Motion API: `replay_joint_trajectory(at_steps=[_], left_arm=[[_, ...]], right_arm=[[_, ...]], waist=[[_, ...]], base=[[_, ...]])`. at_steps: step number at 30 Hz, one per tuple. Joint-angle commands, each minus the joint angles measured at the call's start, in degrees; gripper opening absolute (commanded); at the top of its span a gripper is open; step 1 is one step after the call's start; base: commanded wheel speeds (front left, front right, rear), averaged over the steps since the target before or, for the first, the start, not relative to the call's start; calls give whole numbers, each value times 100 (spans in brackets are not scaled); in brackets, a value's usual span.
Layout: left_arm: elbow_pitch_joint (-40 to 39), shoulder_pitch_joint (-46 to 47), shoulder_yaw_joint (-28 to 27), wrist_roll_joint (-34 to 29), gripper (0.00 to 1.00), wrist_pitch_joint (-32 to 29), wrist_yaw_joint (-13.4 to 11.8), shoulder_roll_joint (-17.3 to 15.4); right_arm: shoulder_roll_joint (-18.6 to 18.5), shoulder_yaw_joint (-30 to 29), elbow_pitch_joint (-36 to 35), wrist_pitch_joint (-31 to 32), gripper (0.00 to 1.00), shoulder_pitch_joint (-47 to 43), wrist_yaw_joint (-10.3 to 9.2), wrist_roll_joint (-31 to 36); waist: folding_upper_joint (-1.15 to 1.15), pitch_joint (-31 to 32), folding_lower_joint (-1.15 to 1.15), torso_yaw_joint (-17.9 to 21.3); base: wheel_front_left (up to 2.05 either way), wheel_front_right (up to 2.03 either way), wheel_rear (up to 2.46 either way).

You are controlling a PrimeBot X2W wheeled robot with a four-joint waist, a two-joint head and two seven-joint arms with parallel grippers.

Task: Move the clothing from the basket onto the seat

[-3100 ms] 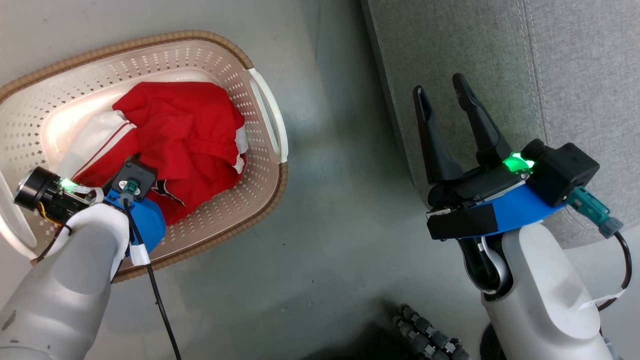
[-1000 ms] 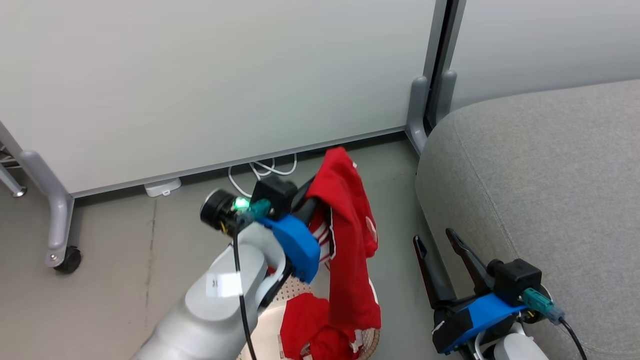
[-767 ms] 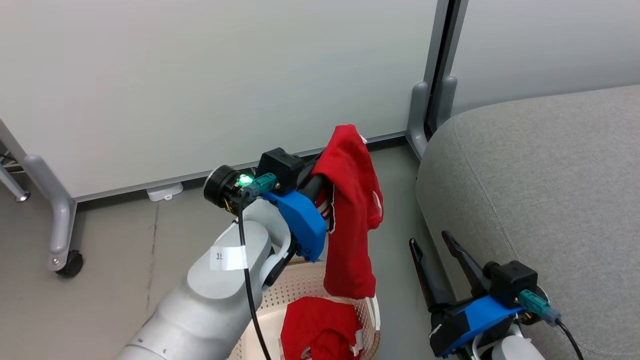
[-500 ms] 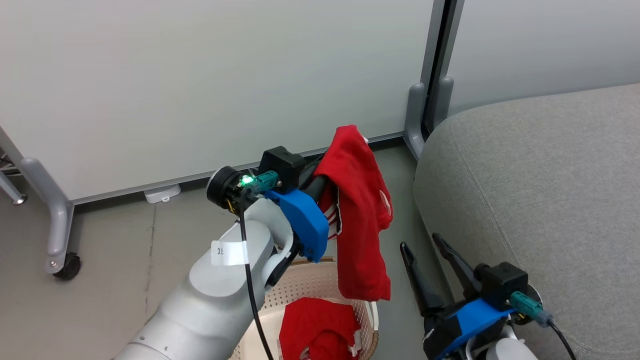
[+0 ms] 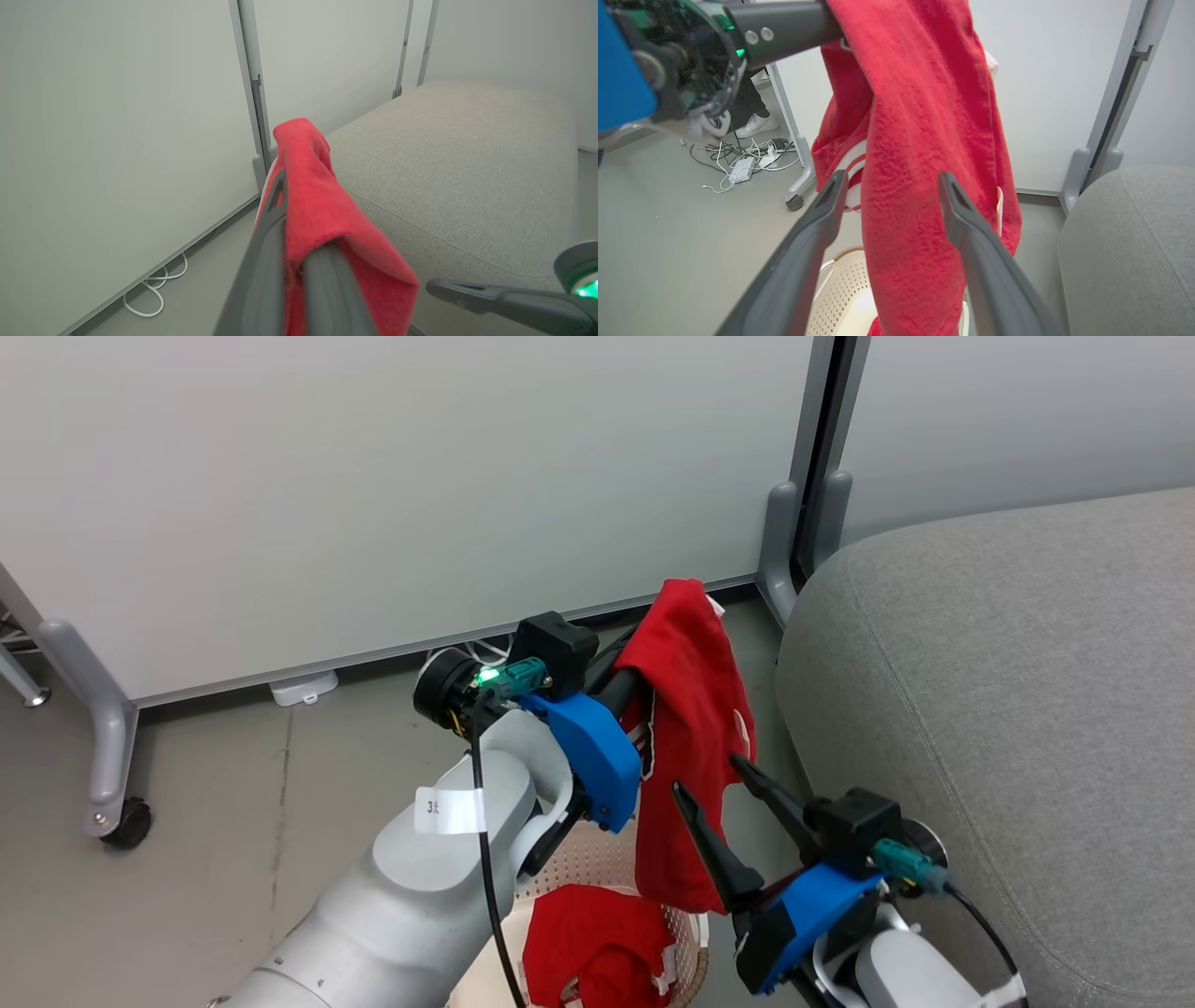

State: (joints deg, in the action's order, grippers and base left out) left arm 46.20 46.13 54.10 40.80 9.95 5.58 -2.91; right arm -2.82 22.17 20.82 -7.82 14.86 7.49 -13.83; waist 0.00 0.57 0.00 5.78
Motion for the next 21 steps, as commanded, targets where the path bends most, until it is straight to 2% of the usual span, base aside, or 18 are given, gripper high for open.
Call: replay_joint_trajectory(at_steps=[1,21], left_arm=[[-29,101,35,52,0,40,-33,0],[-257,304,757,732,0,87,-149,0]], right_arm=[[-13,20,90,14,100,147,1,-59],[-11,297,2073,-511,100,1659,1,-515]], waist=[[0,-8,0,-11],[0,-35,0,-234]], base=[[0,0,0],[0,0,0]])
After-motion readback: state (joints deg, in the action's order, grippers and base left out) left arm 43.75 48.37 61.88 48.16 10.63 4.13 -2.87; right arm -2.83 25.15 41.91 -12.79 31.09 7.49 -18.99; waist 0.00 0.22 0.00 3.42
